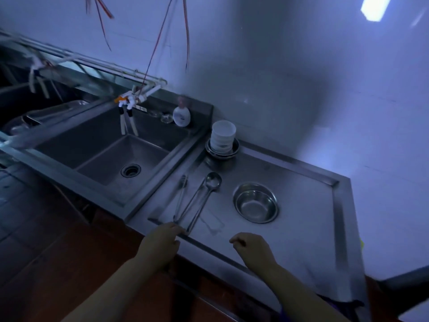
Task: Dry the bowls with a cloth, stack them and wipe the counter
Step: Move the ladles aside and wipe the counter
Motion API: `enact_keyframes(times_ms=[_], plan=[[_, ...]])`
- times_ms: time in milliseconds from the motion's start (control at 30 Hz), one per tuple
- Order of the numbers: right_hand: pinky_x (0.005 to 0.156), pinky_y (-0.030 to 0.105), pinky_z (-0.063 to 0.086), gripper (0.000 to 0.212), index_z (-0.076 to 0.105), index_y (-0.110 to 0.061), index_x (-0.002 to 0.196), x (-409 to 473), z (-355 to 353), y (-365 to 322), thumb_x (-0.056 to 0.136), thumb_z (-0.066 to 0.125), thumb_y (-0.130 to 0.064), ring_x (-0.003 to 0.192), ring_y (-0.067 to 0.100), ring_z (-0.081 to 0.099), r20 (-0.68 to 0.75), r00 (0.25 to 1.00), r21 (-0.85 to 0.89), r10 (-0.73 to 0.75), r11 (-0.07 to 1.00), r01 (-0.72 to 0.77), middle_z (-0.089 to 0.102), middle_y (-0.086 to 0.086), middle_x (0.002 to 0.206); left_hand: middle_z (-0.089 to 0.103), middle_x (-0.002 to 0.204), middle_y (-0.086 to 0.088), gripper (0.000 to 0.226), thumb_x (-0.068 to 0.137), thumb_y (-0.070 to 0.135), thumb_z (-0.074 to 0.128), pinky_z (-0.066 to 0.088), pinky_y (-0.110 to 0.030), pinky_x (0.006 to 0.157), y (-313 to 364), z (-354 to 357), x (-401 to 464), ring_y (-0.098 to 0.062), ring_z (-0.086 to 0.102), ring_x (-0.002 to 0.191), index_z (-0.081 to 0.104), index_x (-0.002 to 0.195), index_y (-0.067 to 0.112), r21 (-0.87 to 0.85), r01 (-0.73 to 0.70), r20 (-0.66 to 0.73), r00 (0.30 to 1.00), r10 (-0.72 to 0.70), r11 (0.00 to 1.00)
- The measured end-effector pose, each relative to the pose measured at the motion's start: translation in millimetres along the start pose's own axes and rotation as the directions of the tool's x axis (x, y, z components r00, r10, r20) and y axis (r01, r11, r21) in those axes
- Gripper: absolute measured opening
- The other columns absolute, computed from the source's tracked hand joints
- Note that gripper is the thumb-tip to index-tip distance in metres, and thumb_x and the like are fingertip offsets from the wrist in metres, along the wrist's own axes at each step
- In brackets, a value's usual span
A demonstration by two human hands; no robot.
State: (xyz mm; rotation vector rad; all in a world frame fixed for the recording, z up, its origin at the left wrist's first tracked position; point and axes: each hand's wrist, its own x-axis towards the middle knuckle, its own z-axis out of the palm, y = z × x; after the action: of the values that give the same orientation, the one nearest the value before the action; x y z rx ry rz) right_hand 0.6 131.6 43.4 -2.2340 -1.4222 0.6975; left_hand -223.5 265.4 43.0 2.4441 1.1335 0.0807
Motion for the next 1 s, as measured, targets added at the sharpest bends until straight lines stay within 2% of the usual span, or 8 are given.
enact_keyframes(times_ms=[100,267,400,500,633,767,900,1000], plan=[[0.077,0.013,0.041,0.025,0.069,-0.021,0.110,27.7,24.8,-26.9,0.094,0.050,-0.018,0.099,0.009,0.060,0.018,0.998,0.044,0.065,0.997,-0.066,0.068,-0.004,0.111,0.051,0.130,0.006,0.038,0.092,0.019,0.047,0.038,-0.019,0.091,-39.4,-5.9,19.1,-0.009,0.047,0.117,0.049,0.130,0.026,0.001,0.059,0.027,0.998,-0.059,0.998],[0.083,0.015,0.042,0.026,0.069,-0.020,0.110,59.0,52.8,-45.8,0.094,0.051,-0.015,0.103,0.009,0.060,0.066,0.987,0.096,0.147,0.984,-0.152,0.066,-0.004,0.116,0.047,0.137,0.003,0.044,0.093,0.020,0.047,0.037,-0.022,0.095,-69.4,1.7,62.2,-0.012,0.047,0.120,0.042,0.137,0.024,-0.011,0.104,0.147,0.984,-0.101,0.995],[0.078,0.018,0.047,0.025,0.070,-0.020,0.109,87.6,64.0,-45.2,0.093,0.051,-0.014,0.093,0.012,0.062,0.094,0.976,0.098,0.197,0.974,-0.206,0.068,-0.003,0.111,0.056,0.120,0.000,0.038,0.088,0.024,0.051,0.047,-0.028,0.083,-71.8,17.8,98.7,-0.016,0.055,0.105,0.047,0.126,0.020,0.018,0.151,0.165,0.975,-0.152,0.988],[0.076,0.025,0.050,0.024,0.069,-0.019,0.109,118.3,67.4,-43.3,0.092,0.053,-0.013,0.087,0.014,0.062,0.098,0.970,0.121,0.224,0.964,-0.235,0.069,0.001,0.104,0.056,0.113,-0.006,0.037,0.086,0.025,0.055,0.046,-0.031,0.076,-69.7,30.1,123.9,-0.021,0.055,0.101,0.045,0.120,0.014,-0.001,0.217,0.175,0.961,-0.214,0.976],[0.081,0.022,0.045,0.027,0.065,-0.019,0.114,164.8,74.6,-35.2,0.094,0.048,-0.013,0.098,0.014,0.059,0.110,0.953,0.143,0.283,0.944,-0.297,0.064,0.000,0.115,0.051,0.118,-0.007,0.049,0.084,0.030,0.058,0.044,-0.032,0.079,-66.2,42.7,158.2,-0.023,0.050,0.107,0.039,0.125,0.012,0.024,0.299,0.176,0.938,-0.298,0.954],[0.085,0.024,0.042,0.033,0.056,-0.017,0.127,203.7,88.0,-25.3,0.095,0.046,-0.016,0.109,0.018,0.056,0.096,0.932,0.127,0.348,0.925,-0.359,0.060,0.002,0.125,0.050,0.119,-0.005,0.061,0.080,0.044,0.060,0.043,-0.031,0.078,-64.5,57.6,187.2,-0.023,0.049,0.108,0.036,0.127,0.013,0.101,0.321,0.104,0.938,-0.330,0.942],[0.070,0.030,0.046,0.023,0.052,-0.016,0.114,229.0,99.3,-26.2,0.093,0.052,-0.025,0.082,0.016,0.055,0.069,0.907,0.121,0.415,0.899,-0.421,0.060,0.001,0.099,0.051,0.117,-0.004,0.059,0.082,0.046,0.059,0.042,-0.027,0.076,-69.1,67.6,202.8,-0.019,0.051,0.104,0.036,0.125,0.012,0.124,0.350,0.119,0.924,-0.364,0.928],[0.052,0.024,0.034,0.034,0.043,-0.017,0.112,239.2,106.5,-32.0,0.090,0.058,-0.038,0.062,0.006,0.048,0.051,0.883,0.160,0.466,0.869,-0.468,0.052,-0.008,0.078,0.053,0.111,-0.004,0.042,0.082,0.036,0.058,0.038,-0.023,0.071,-74.1,69.1,204.6,-0.018,0.052,0.099,0.043,0.113,0.012,-0.001,0.388,0.064,0.920,-0.387,0.922]])
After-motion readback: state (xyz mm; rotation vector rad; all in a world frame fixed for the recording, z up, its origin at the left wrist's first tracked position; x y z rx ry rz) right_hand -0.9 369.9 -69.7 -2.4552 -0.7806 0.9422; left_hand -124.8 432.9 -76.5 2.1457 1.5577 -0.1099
